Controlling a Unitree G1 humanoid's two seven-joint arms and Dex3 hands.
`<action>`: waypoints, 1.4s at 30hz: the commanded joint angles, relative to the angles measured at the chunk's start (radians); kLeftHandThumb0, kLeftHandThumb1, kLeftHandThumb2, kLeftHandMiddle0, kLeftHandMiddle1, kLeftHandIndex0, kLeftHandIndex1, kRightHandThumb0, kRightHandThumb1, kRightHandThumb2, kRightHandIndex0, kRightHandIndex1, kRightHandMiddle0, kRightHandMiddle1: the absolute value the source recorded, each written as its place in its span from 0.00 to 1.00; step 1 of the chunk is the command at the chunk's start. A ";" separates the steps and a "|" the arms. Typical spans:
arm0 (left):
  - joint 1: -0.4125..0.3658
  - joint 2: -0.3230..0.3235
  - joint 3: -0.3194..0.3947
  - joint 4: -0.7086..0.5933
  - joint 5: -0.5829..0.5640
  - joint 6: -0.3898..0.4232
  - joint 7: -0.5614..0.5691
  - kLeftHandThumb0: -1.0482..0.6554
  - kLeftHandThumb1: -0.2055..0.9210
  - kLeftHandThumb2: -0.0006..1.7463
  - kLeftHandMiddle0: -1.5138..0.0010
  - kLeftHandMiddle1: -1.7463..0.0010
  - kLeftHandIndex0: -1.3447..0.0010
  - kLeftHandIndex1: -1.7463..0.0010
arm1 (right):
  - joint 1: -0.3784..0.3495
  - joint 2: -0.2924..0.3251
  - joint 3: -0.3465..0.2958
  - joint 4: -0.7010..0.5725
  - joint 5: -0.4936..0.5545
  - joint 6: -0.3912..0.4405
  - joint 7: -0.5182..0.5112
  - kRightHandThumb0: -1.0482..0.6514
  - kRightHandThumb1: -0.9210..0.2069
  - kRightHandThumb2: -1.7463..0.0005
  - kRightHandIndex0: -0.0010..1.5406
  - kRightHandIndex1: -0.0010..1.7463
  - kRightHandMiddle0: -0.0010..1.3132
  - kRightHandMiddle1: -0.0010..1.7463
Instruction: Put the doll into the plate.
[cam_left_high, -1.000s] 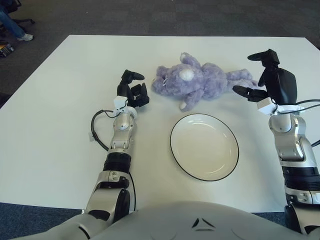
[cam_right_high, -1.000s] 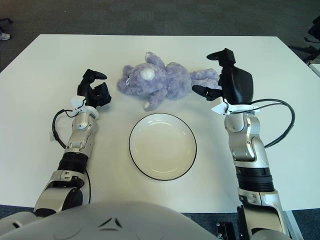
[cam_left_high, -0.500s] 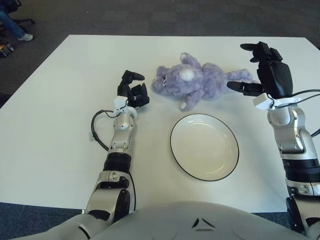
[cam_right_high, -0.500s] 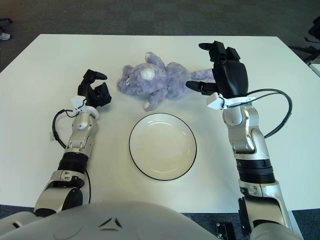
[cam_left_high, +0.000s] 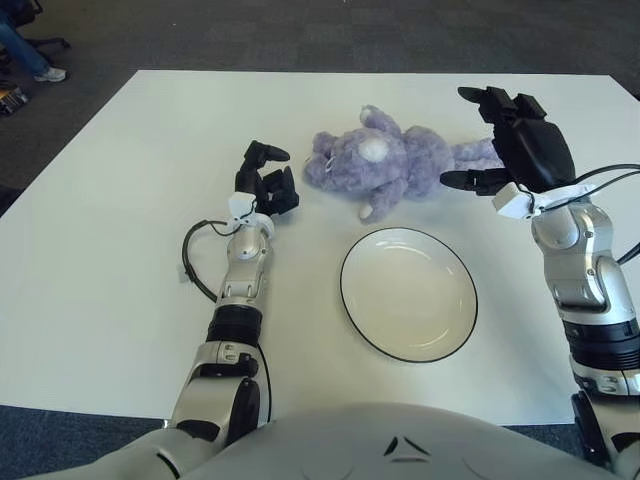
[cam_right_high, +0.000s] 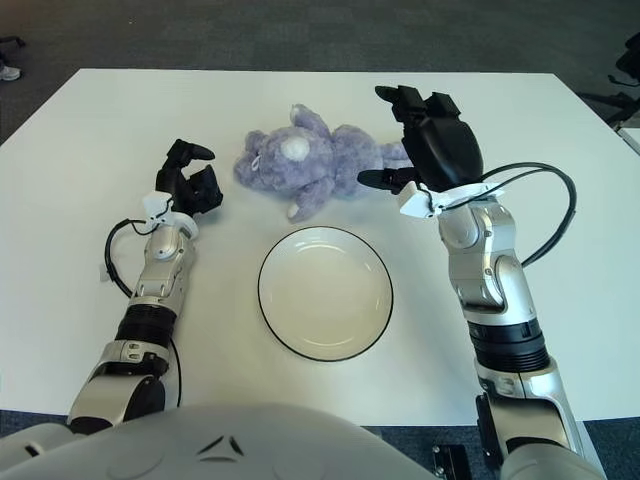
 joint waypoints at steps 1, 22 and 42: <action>0.080 0.003 0.000 0.045 -0.002 0.004 -0.005 0.37 0.62 0.63 0.24 0.00 0.65 0.00 | -0.019 -0.014 0.011 -0.021 -0.019 0.022 0.032 0.09 0.17 0.78 0.00 0.20 0.00 0.24; 0.080 0.008 -0.003 0.048 -0.004 0.003 -0.016 0.37 0.62 0.63 0.23 0.00 0.65 0.00 | -0.089 -0.017 0.067 0.073 0.050 -0.034 0.088 0.10 0.22 0.75 0.00 0.07 0.00 0.15; 0.091 0.009 -0.009 0.032 0.000 0.006 -0.016 0.37 0.62 0.62 0.23 0.00 0.65 0.00 | -0.176 -0.004 0.105 0.194 0.084 -0.085 0.108 0.08 0.24 0.72 0.00 0.00 0.00 0.20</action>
